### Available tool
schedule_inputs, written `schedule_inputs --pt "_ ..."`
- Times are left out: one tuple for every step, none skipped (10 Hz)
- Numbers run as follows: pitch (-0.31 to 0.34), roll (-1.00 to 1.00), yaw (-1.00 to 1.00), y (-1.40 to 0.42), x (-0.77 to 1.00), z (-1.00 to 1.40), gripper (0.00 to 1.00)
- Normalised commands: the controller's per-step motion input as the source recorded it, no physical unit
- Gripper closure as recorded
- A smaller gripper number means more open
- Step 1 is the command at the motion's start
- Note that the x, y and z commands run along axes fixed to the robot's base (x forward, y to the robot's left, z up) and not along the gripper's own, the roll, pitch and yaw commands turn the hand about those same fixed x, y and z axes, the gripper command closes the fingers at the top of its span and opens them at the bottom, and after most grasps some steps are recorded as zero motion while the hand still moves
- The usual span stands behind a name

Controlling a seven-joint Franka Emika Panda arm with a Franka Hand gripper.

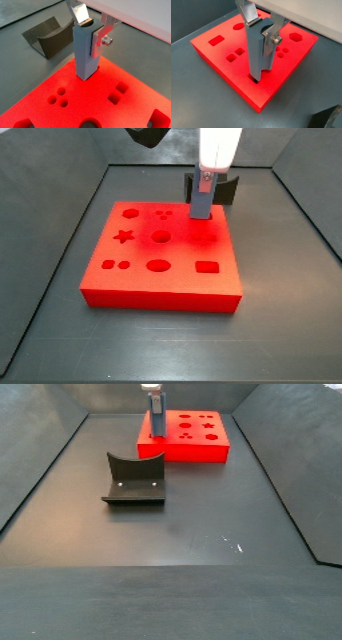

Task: Insert the arch object.

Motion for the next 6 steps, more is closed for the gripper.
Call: schedule_inputs --pt "0.0 0.0 -0.21 0.01 -0.05 -0.17 1.0" --pt "-0.001 0.0 -0.1 0.0 0.0 -0.09 1.0" --pt "0.0 0.0 -0.02 -0.08 0.06 -0.05 1.0" --pt "0.0 -0.01 -0.01 -0.01 0.1 -0.07 1.0" --pt "0.0 0.0 0.0 0.0 0.17 -0.08 1.0" --pt "0.0 0.0 0.07 0.0 0.11 -0.15 1.0"
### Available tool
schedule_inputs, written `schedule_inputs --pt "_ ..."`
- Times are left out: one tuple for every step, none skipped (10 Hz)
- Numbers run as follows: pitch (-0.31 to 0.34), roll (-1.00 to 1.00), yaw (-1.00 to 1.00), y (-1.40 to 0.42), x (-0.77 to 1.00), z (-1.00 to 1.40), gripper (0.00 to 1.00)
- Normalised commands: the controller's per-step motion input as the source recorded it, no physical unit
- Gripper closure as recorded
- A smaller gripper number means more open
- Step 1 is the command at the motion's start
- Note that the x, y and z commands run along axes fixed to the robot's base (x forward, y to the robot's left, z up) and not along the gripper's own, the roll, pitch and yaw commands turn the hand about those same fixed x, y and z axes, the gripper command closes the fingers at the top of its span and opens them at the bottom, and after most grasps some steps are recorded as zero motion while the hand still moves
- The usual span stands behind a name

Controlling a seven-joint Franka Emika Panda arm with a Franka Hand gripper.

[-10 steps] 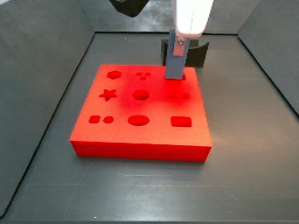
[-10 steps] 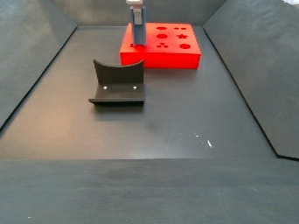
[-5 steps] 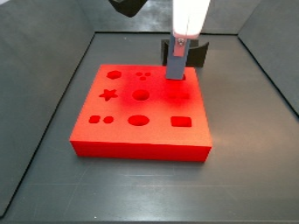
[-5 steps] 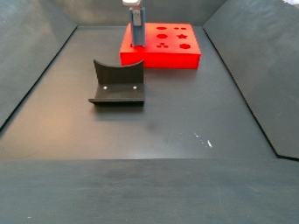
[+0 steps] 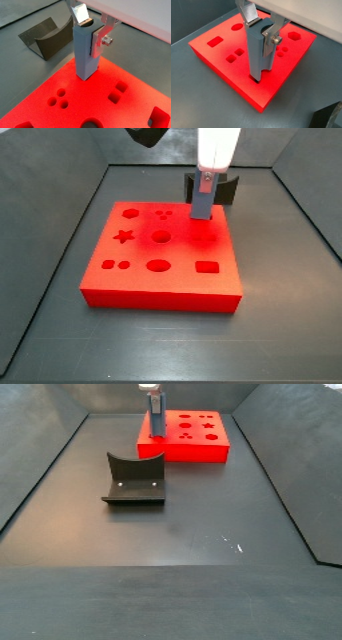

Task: Insert the arch object.

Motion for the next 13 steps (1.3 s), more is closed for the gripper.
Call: schedule_inputs --pt "-0.027 0.0 0.2 0.05 0.03 -0.18 1.0" --pt "-0.039 0.0 0.25 0.03 0.0 -0.18 1.0" --pt "-0.026 0.02 0.25 0.0 0.0 -0.18 1.0" --pt "-0.019 0.08 0.27 0.0 0.0 -0.17 1.0" --pt "-0.01 0.08 0.22 -0.01 0.0 -0.19 1.0" --pt "-0.029 0.1 0.07 -0.04 0.05 -0.41 1.0" --pt "0.0 0.1 -0.01 -0.06 0.11 -0.51 1.0" --pt "-0.024 0.08 -0.08 -0.04 0.03 -0.57 1.0" --pt "-0.056 0.07 -0.08 -0.01 0.0 -0.63 1.0" --pt "-0.06 0.08 -0.09 0.0 0.0 -0.66 1.0" --pt "-0.02 0.08 -0.09 0.0 0.0 -0.62 1.0" --pt "-0.006 0.05 -0.05 0.0 0.0 -0.47 1.0" --pt "0.0 0.0 0.0 0.0 0.0 0.0 1.0"
